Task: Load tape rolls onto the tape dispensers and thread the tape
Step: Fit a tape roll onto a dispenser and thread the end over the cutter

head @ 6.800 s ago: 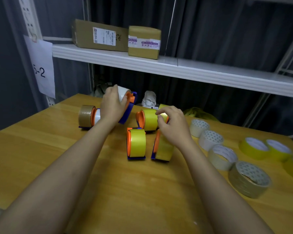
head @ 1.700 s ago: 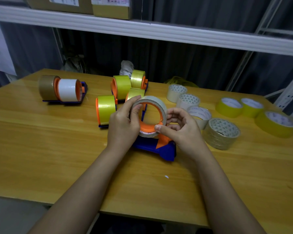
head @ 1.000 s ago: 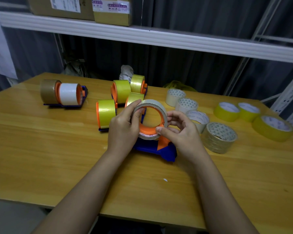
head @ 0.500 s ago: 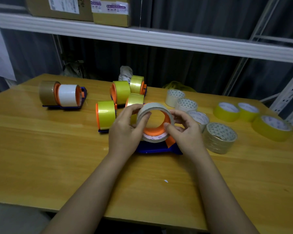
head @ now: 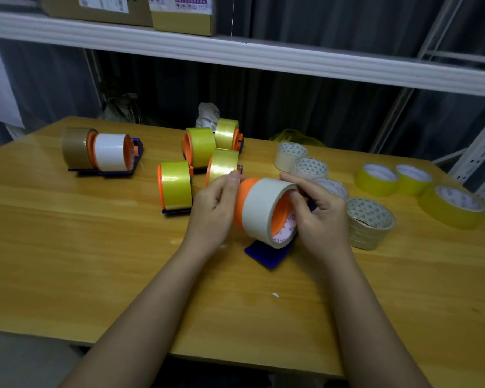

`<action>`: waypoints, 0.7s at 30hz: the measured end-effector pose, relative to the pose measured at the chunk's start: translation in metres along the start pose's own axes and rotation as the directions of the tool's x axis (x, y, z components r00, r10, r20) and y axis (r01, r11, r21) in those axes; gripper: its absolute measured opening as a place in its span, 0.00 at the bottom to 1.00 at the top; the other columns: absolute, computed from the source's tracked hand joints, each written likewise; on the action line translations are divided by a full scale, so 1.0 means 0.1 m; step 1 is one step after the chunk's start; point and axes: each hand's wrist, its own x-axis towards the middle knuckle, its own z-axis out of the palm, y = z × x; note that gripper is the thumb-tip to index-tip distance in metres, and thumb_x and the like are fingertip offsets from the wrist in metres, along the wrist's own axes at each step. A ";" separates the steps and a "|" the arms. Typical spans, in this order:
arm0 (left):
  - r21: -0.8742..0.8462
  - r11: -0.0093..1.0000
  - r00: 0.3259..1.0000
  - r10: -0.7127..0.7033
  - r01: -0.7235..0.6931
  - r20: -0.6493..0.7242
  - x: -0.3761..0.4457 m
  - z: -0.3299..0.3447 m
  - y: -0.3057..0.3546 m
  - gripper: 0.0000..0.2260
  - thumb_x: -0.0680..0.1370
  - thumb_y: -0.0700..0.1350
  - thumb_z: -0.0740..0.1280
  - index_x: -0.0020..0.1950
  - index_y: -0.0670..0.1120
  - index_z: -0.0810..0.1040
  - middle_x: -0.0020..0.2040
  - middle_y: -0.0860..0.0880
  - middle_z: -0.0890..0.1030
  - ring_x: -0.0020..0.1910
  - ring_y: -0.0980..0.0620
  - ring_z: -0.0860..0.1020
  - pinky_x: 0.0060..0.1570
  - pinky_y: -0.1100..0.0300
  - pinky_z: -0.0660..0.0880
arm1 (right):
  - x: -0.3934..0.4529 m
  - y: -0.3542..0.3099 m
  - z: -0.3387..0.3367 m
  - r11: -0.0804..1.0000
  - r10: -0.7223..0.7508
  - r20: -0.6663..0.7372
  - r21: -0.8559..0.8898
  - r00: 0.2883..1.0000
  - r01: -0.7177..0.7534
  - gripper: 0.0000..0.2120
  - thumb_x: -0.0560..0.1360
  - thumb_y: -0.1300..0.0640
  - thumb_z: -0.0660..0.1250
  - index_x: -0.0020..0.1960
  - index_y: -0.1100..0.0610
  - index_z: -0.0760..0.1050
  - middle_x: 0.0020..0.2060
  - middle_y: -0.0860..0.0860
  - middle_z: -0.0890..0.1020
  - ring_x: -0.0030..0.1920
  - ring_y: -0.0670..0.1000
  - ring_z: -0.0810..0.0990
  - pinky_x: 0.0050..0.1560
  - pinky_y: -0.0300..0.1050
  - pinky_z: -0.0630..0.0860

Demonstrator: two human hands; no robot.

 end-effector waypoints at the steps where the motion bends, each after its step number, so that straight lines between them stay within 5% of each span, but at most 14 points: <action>1: -0.032 0.998 0.997 -0.043 0.045 0.057 -0.02 0.01 0.04 0.24 0.79 0.60 0.55 0.49 0.43 0.80 0.41 0.45 0.82 0.43 0.52 0.80 0.43 0.50 0.74 | 0.00 0.00 0.00 1.000 0.003 0.006 0.013 1.000 -0.003 0.14 0.77 0.61 0.63 0.56 0.45 0.79 0.51 0.38 0.81 0.58 0.42 0.78 0.62 0.43 0.74; 7: -0.311 0.898 0.937 -0.239 0.313 0.254 -0.05 0.08 0.12 0.14 0.81 0.54 0.56 0.50 0.50 0.79 0.41 0.53 0.84 0.44 0.55 0.82 0.45 0.60 0.77 | -0.01 0.00 0.01 1.000 0.009 0.010 -0.022 1.000 -0.009 0.14 0.75 0.63 0.64 0.54 0.48 0.80 0.51 0.44 0.82 0.56 0.44 0.77 0.55 0.37 0.72; 12: -0.282 0.930 0.946 -0.152 0.234 0.286 -0.11 0.14 0.09 0.11 0.79 0.56 0.59 0.48 0.56 0.80 0.44 0.55 0.83 0.47 0.56 0.81 0.52 0.56 0.74 | 0.03 -0.04 0.03 0.953 0.189 0.037 0.235 0.981 -0.192 0.16 0.70 0.59 0.55 0.54 0.50 0.75 0.52 0.47 0.78 0.53 0.43 0.76 0.51 0.37 0.73; 15: -0.280 0.941 0.950 -0.106 0.191 0.292 -0.13 0.18 0.08 0.11 0.79 0.58 0.58 0.51 0.58 0.78 0.49 0.53 0.82 0.51 0.55 0.80 0.52 0.58 0.75 | 0.01 0.02 0.07 0.933 0.297 0.059 0.197 0.953 -0.302 0.15 0.73 0.46 0.53 0.53 0.47 0.75 0.54 0.48 0.77 0.56 0.48 0.76 0.53 0.46 0.73; 18: -0.281 0.948 0.955 -0.063 0.147 0.289 -0.13 0.19 0.10 0.12 0.77 0.55 0.56 0.57 0.56 0.74 0.52 0.54 0.79 0.50 0.61 0.78 0.51 0.65 0.75 | 0.00 0.01 0.11 0.893 0.368 0.165 0.214 0.915 -0.397 0.27 0.73 0.29 0.51 0.60 0.44 0.73 0.56 0.47 0.78 0.57 0.49 0.77 0.60 0.54 0.75; 21: -0.265 0.960 0.949 -0.008 0.095 0.314 -0.16 0.23 0.10 0.10 0.81 0.47 0.55 0.58 0.51 0.73 0.52 0.51 0.78 0.51 0.60 0.77 0.51 0.67 0.74 | -0.01 -0.03 0.13 0.845 0.431 0.253 0.225 0.866 -0.486 0.25 0.73 0.29 0.55 0.62 0.43 0.69 0.55 0.46 0.78 0.54 0.48 0.79 0.60 0.55 0.76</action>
